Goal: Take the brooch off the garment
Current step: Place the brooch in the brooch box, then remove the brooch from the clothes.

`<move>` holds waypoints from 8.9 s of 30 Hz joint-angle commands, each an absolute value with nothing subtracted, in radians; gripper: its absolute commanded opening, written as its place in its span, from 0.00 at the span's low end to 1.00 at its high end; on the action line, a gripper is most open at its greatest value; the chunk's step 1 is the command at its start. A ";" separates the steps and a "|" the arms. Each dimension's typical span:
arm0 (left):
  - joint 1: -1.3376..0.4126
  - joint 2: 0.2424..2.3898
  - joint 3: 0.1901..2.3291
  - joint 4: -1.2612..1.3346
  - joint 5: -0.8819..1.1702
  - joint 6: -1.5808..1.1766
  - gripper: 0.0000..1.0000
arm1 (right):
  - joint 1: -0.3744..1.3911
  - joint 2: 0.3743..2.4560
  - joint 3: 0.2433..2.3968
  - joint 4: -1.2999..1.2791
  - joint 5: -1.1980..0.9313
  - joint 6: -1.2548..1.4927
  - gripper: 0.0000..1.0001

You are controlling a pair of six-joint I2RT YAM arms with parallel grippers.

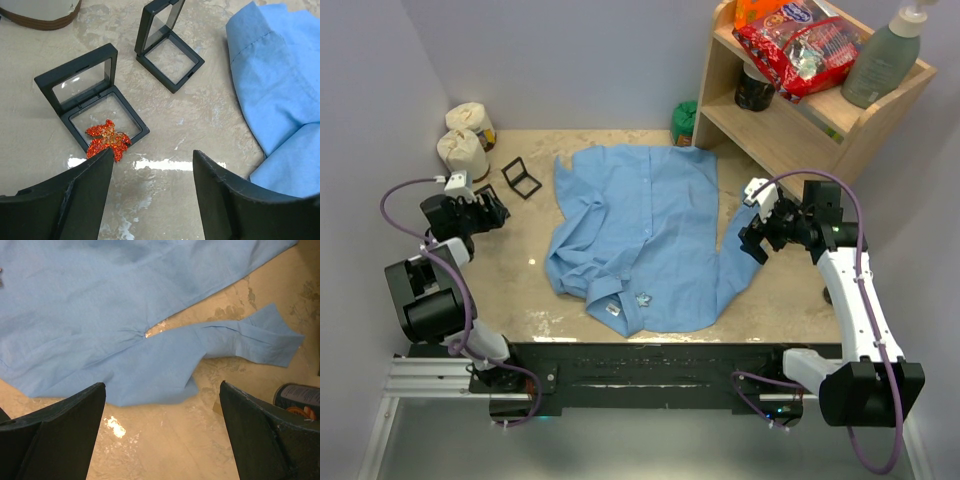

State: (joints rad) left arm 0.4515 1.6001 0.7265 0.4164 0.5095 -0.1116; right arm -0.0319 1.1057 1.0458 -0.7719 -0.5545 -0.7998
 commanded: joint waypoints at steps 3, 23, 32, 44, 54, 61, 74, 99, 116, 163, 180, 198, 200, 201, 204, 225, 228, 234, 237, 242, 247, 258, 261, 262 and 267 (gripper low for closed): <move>0.460 1.608 0.818 0.233 0.566 0.124 0.70 | -0.032 1.086 1.074 -0.776 -0.575 -0.788 0.99; 0.420 1.698 0.907 0.066 0.497 0.310 0.72 | -0.034 1.095 1.062 -0.773 -0.571 -0.779 0.99; 0.384 1.738 0.956 0.071 0.466 0.281 0.73 | -0.034 1.091 1.054 -0.764 -0.575 -0.776 0.99; 0.373 1.744 0.972 0.095 0.429 0.239 0.80 | -0.034 1.065 1.020 -0.744 -0.574 -0.776 0.99; 0.360 1.680 0.927 0.049 0.463 0.276 0.80 | -0.032 1.051 1.005 -0.733 -0.577 -0.779 0.99; 0.348 1.724 0.957 0.020 0.457 0.281 0.79 | -0.034 1.039 1.002 -0.735 -0.572 -0.779 0.99; 0.348 1.766 0.983 0.037 0.423 0.262 0.79 | -0.032 1.032 0.983 -0.726 -0.571 -0.776 0.99; 0.302 1.666 0.939 0.113 0.455 0.227 0.81 | -0.032 1.005 0.980 -0.722 -0.584 -0.781 0.99; 0.295 1.269 0.920 -0.030 0.843 0.233 1.00 | 0.142 1.075 1.080 -0.749 -0.559 -0.727 0.99; 0.046 1.368 1.181 -0.451 1.012 0.460 1.00 | 0.925 1.374 0.836 -0.341 -0.175 -0.925 0.79; 0.043 1.371 1.170 -0.414 1.005 0.416 0.99 | 1.064 1.560 0.953 -0.379 -0.196 -0.945 0.71; 0.043 1.362 1.152 -0.394 1.012 0.410 1.00 | 1.037 1.606 1.022 -0.373 -0.149 -0.966 0.61; 0.043 1.362 1.149 -0.394 1.011 0.411 1.00 | 1.037 1.623 1.005 -0.368 -0.146 -0.966 0.61; 0.043 1.361 1.147 -0.394 1.011 0.411 0.99 | 1.037 1.626 0.999 -0.365 -0.143 -0.966 0.61; 0.043 1.361 1.141 -0.391 1.011 0.413 0.99 | 1.037 1.628 0.980 -0.362 -0.140 -0.966 0.61; 0.043 1.359 1.131 -0.382 1.011 0.405 1.00 | 1.037 1.715 0.977 -0.344 -0.127 -0.951 0.61; 0.043 1.359 1.129 -0.382 1.009 0.405 1.00 | 1.037 1.746 1.000 -0.367 -0.136 -0.950 0.58; 0.043 1.353 1.124 -0.382 1.011 0.405 1.00 | 1.035 1.760 1.019 -0.393 -0.155 -0.942 0.50; 0.043 1.350 1.121 -0.382 1.009 0.407 1.00 | 1.032 1.749 1.019 -0.400 -0.163 -0.937 0.48; 0.043 1.345 1.118 -0.382 1.012 0.408 0.99 | 1.022 1.683 1.011 -0.399 -0.186 -0.914 0.45; 0.043 1.344 1.115 -0.382 1.014 0.411 1.00 | 1.020 1.637 0.991 -0.370 -0.176 -0.890 0.41; 0.043 1.338 1.112 -0.380 1.015 0.410 0.99 | 1.022 1.644 1.006 -0.417 -0.204 -0.890 0.40; 0.043 1.336 1.111 -0.379 1.014 0.410 0.99 | 1.023 1.669 1.019 -0.428 -0.213 -0.881 0.44; 0.043 1.335 1.111 -0.379 1.014 0.410 0.99 | 1.022 1.687 1.020 -0.426 -0.215 -0.870 0.45; 0.043 1.327 1.106 -0.379 1.011 0.411 0.99 | 1.022 1.756 1.057 -0.425 -0.215 -0.816 0.46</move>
